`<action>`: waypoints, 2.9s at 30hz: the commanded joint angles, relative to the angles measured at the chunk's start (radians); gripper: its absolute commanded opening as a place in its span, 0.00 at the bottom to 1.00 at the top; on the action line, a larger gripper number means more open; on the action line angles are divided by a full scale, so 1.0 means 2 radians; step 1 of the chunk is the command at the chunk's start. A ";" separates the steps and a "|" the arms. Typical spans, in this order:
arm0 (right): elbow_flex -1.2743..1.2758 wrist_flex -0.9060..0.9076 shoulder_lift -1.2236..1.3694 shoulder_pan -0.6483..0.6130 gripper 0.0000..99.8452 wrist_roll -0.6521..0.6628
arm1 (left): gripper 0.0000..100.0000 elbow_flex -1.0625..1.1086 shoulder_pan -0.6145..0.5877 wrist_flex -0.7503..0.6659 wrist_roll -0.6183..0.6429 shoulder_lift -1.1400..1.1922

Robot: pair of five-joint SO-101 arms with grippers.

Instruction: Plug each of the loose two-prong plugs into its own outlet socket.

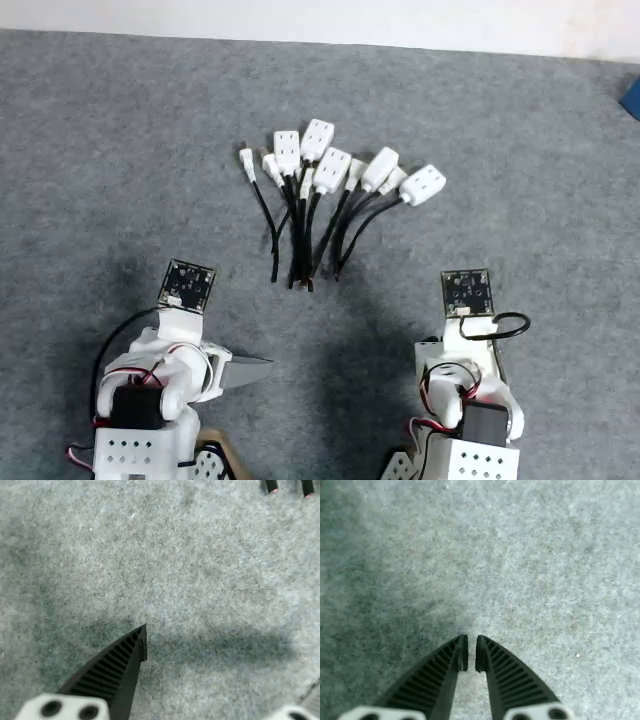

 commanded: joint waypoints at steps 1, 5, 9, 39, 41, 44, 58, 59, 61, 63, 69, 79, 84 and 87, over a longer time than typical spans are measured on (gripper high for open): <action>0.066 0.001 -0.006 0.003 0.05 0.001 | 0.50 0.008 0.003 0.003 0.005 -0.001; 0.066 0.001 -0.006 -0.026 0.05 -0.002 | 0.51 0.008 0.003 0.001 0.005 -0.001; 0.066 0.001 -0.006 -0.072 0.05 0.001 | 0.51 0.008 0.003 0.000 0.005 -0.001; -0.046 -0.132 -0.001 0.106 0.05 0.095 | 0.50 0.008 -0.111 -0.104 0.003 -0.002; -0.097 -0.109 -0.001 0.103 0.05 0.094 | 0.50 0.007 -0.111 -0.137 0.003 -0.002; -0.188 -0.054 0.000 0.083 0.10 0.071 | 0.50 -0.002 -0.113 -0.193 0.004 -0.002; -0.509 0.024 0.420 -0.086 0.16 -0.073 | 0.50 -0.178 -0.112 -0.205 0.006 0.003; -0.531 0.023 0.461 -0.090 0.16 -0.073 | 0.50 -0.179 -0.112 -0.209 0.006 0.003; -0.572 0.022 0.535 -0.099 0.16 -0.074 | 0.50 -0.178 -0.106 -0.209 0.006 0.006; -0.603 0.020 0.590 -0.105 0.16 -0.086 | 0.50 -0.178 -0.081 -0.189 0.006 0.025; -0.619 -0.044 0.669 -0.115 0.16 -0.136 | 0.50 -0.288 -0.008 -0.162 0.005 0.249; -0.470 -0.178 0.674 -0.115 0.16 -0.137 | 0.50 -0.919 0.086 0.111 0.006 0.863; -0.409 -0.228 0.675 -0.133 0.16 -0.137 | 0.50 -1.196 0.126 0.196 0.046 1.064; -0.392 -0.241 0.674 -0.141 0.16 -0.137 | 0.50 -1.326 0.132 0.196 0.077 1.153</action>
